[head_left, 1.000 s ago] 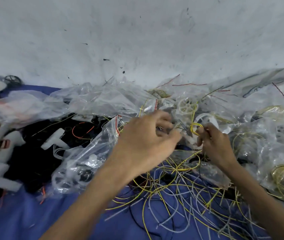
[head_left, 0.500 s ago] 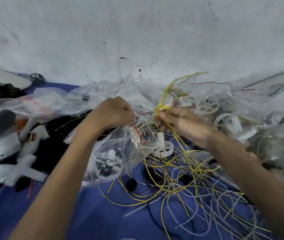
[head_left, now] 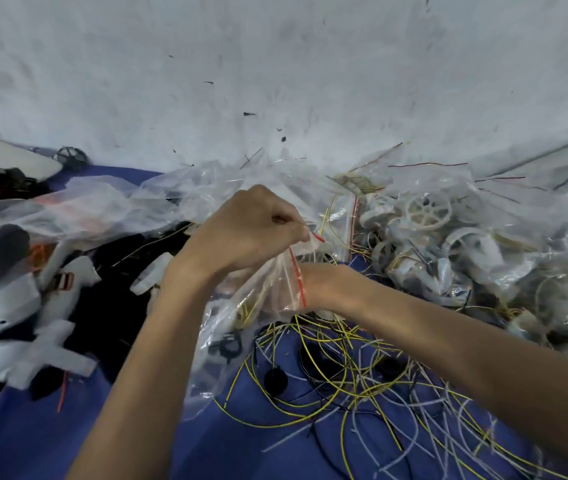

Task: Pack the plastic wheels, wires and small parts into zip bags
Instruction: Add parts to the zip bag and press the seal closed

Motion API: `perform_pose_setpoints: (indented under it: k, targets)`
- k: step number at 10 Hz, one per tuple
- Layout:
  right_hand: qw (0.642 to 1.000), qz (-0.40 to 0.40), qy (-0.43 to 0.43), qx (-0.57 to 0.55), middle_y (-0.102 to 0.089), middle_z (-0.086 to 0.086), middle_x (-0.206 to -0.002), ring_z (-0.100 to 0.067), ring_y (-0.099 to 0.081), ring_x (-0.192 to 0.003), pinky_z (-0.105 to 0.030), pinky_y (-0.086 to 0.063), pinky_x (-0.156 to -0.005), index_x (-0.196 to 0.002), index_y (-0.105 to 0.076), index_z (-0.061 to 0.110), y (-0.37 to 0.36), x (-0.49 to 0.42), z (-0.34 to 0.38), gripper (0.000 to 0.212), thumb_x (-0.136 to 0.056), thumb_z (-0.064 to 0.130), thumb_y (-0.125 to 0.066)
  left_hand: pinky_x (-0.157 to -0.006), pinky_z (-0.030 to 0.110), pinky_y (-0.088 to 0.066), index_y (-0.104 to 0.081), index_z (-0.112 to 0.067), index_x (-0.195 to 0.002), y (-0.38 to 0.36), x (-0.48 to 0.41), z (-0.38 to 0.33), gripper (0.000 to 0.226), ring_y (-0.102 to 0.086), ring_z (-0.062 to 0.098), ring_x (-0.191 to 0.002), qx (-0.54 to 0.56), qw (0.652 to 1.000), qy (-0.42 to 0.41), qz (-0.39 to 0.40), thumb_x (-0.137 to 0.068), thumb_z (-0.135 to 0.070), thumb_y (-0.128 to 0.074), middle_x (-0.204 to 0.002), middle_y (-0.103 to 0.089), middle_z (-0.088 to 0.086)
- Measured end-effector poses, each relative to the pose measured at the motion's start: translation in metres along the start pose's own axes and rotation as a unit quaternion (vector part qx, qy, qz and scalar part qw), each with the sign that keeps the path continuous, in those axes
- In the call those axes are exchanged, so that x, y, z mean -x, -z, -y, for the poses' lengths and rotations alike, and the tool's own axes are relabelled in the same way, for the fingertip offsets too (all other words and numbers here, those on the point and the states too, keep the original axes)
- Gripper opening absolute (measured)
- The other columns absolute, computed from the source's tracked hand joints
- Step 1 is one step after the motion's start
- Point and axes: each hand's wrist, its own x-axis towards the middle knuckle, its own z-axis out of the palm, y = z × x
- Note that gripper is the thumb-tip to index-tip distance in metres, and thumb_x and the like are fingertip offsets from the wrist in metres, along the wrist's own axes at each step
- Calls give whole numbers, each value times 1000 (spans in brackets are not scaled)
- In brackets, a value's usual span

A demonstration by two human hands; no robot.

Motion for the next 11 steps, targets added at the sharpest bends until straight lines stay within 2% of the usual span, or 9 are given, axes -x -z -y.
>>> perform_pose_setpoints:
  k: [2, 3, 4, 5, 6, 7, 8, 9, 11]
  targets:
    - [992, -71, 49, -91, -56, -6, -90, -22, -53, -93, -11, -38, -60, -124, -51, -1, 0, 6, 1, 31, -94, 5, -48, -56, 15, -39, -76, -18, -74, 5, 2, 2, 13, -56, -2, -54, 65, 998, -5, -4, -81, -14, -66, -58, -66, -9]
    - [993, -31, 13, -116, -58, -21, -110, -30, -53, -106, -13, -40, -64, -116, -56, -6, 18, -9, 16, 26, -93, 5, -49, -48, 8, -34, -74, -20, -75, 15, 3, 10, 18, -49, -8, -44, 132, 991, 8, -18, -84, -9, -63, -47, -58, -17]
    - [988, -32, 33, -148, -52, -8, -72, -18, -51, -75, -12, -36, -52, -84, -61, -8, 24, -21, 22, 18, -91, 4, -50, -56, 11, -36, -74, -23, -76, 19, 3, 16, 19, -51, -9, -52, 127, 992, 17, -12, -86, -12, -62, -55, -63, -17]
    - [953, -76, 62, -287, -64, -10, -76, -11, -64, -60, -14, -47, -53, -85, -60, -2, 19, -12, 21, 20, -90, -6, -41, -62, 10, -38, -74, -21, -80, 16, 1, 15, 20, -53, -7, -59, 145, 989, 18, -30, -87, -10, -59, -60, -64, -17]
    - [927, -55, -59, -367, -57, -22, -122, -31, -57, -108, -24, -44, -74, -123, -50, -4, 16, -8, 21, 30, -96, 4, -38, -44, 8, -30, -74, -17, -84, 10, 0, 6, 21, -41, -3, -45, 201, 979, 3, -36, -87, -6, -56, -46, -50, -16]
    - [982, -1, -111, -154, -45, -20, -137, -33, -42, -126, -25, -30, -84, -132, -41, -4, 20, 3, 13, 35, -99, 6, -35, -42, 9, -30, -74, -19, -80, 5, -1, 4, 28, -39, -1, -42, 215, 975, 1, -52, -86, -1, -55, -44, -48, -14]
    - [997, -18, -53, -55, -55, -10, -118, -23, -53, -109, -18, -42, -72, -124, -50, 7, 30, 1, 3, 29, -97, 9, -42, -44, 11, -34, -74, -22, -75, 10, -4, 12, 35, -40, 1, -42, 240, 966, 35, -88, -86, 0, -51, -44, -48, -12]
    - [997, -56, 14, -48, -44, 8, -69, -2, -41, -59, -11, -36, -49, -68, -46, 23, 53, 12, 3, 32, -99, 16, -38, -49, 21, -35, -75, -23, -69, 16, -7, 20, 40, -43, 5, -41, 262, 953, 65, -137, -83, 1, -46, -44, -50, -7]
    - [921, -388, 29, 5, -59, 2, -115, -12, -50, -107, -33, -37, -91, -100, -66, 17, 4, 45, 0, 68, -84, 69, -26, -39, 11, -35, -70, -13, -74, 14, -9, 16, 35, -49, 9, -34, 306, 927, 78, -202, -78, 4, -39, -40, -52, -4]
